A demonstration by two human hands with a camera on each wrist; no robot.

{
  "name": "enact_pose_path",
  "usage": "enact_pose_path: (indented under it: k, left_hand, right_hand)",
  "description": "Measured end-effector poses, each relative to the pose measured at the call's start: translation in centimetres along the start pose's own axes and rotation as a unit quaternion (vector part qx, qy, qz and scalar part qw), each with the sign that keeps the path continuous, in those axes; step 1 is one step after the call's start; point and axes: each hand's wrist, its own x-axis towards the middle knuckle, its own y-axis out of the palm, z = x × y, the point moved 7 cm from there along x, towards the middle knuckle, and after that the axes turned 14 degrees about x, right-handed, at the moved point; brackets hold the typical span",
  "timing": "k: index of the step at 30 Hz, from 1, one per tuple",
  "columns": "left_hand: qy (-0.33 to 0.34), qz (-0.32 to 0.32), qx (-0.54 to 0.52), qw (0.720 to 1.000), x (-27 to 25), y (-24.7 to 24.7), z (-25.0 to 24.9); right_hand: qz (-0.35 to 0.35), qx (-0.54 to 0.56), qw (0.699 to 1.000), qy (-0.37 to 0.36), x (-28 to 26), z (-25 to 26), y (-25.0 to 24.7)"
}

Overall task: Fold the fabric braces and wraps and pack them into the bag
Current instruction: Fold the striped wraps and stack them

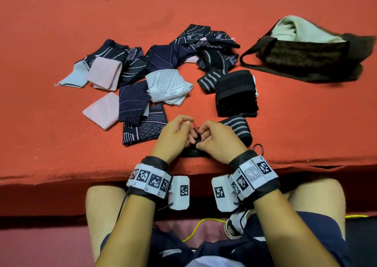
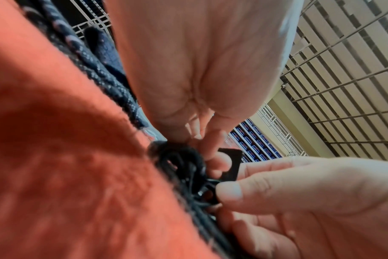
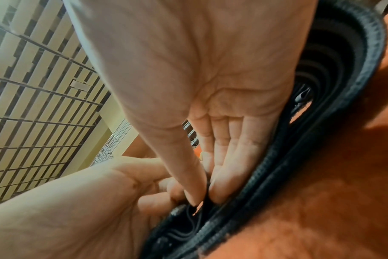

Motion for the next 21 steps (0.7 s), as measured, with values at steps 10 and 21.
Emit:
enact_pose_path:
  k: [10,21]
  left_hand:
    - [0.028,-0.014,0.103,0.994,0.13,-0.21,-0.4]
    - [0.03,0.0,0.098,0.995,-0.29,-0.18,-0.42]
  right_hand:
    - [0.012,0.0,1.0,0.008,0.09,-0.25,0.17]
    - [0.014,-0.065,0.998,-0.014,-0.01,0.12,0.11]
